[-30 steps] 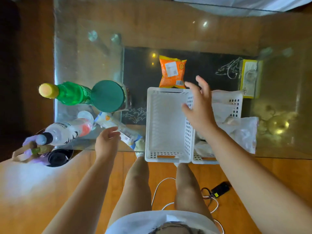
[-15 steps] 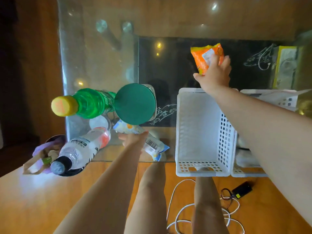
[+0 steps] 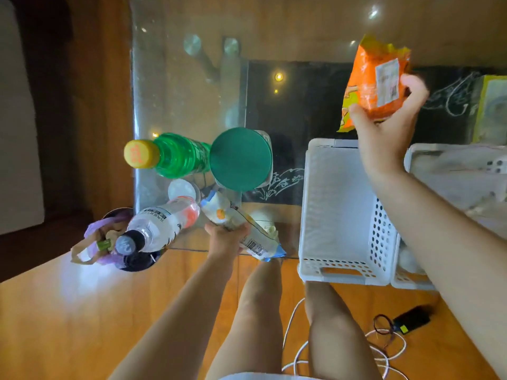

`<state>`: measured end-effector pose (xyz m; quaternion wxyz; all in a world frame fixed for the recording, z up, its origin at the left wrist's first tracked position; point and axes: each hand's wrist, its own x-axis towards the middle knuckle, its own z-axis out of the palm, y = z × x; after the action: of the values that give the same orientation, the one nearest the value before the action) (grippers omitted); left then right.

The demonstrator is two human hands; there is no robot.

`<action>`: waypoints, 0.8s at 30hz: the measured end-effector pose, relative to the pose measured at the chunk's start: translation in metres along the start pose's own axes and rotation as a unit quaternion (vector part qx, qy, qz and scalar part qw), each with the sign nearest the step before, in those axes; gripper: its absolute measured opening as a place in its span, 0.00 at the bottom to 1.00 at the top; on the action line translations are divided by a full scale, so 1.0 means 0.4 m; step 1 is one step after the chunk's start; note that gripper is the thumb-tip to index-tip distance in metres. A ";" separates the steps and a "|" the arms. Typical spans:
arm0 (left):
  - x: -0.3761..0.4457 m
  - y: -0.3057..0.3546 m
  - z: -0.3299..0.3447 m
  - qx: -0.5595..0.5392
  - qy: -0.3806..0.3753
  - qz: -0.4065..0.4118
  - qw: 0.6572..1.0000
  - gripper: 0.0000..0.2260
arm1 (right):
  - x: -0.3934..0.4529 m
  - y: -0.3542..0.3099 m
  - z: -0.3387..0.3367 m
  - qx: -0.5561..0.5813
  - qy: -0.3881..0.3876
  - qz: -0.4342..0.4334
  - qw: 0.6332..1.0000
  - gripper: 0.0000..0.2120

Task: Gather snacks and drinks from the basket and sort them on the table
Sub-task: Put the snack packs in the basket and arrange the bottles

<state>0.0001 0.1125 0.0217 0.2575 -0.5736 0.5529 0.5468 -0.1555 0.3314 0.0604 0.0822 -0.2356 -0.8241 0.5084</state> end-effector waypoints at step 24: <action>-0.308 -0.068 0.073 -0.059 -0.467 0.030 0.882 0.38 | -0.405 0.097 -0.367 0.081 -0.193 0.136 0.968 0.26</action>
<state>0.0409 0.1891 0.1178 0.4347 -0.2491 0.3526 0.7903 0.0532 0.3868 0.1122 -0.1296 -0.2353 -0.7404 0.6161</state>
